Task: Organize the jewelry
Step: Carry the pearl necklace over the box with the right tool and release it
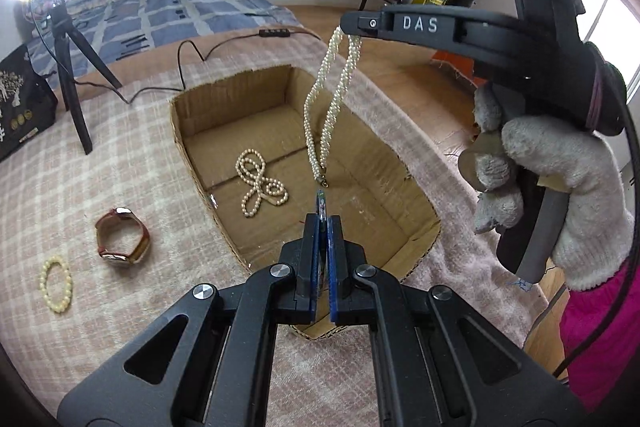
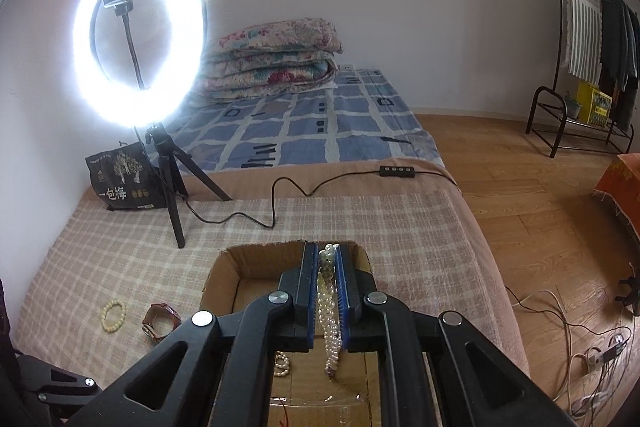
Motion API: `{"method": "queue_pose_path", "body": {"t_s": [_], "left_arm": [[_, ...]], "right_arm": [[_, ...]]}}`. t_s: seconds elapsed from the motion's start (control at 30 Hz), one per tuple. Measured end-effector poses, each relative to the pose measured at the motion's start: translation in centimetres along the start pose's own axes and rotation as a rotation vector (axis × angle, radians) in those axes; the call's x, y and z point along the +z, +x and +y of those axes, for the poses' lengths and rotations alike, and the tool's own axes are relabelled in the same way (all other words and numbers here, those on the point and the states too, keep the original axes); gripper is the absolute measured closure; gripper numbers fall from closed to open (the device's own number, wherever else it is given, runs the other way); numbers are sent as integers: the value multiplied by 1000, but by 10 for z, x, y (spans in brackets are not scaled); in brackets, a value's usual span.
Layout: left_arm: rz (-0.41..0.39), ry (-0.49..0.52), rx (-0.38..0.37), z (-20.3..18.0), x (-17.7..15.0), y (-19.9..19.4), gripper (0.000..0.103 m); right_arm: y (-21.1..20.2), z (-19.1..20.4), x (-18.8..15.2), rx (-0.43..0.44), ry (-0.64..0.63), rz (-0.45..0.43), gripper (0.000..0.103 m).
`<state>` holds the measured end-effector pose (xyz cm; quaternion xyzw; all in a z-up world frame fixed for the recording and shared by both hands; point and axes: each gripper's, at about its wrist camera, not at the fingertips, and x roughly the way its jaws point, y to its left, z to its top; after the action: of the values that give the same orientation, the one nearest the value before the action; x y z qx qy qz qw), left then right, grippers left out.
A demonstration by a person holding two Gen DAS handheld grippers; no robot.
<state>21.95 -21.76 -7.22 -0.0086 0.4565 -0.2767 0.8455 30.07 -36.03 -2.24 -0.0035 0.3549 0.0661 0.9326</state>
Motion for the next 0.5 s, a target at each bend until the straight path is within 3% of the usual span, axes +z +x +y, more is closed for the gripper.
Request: {"method": "queue_pose_path", "body": {"t_s": [0.3,0.43,0.47,0.5], "left_arm": [[-2,14,-7,-7,-3,0,102],[-3,18,5,-6,-2,-2,100],[-1,18,5,-6,-2,-3,97],[-1,19,7,-6,-2,-4,83]], "right_arm": [[9,-6,-6,53,55,30,95],[6,-4,-6,44,61,25,68],[6,-4,-5,40,63,28,59],[5,-4,-6,34,66,29,54]]}}
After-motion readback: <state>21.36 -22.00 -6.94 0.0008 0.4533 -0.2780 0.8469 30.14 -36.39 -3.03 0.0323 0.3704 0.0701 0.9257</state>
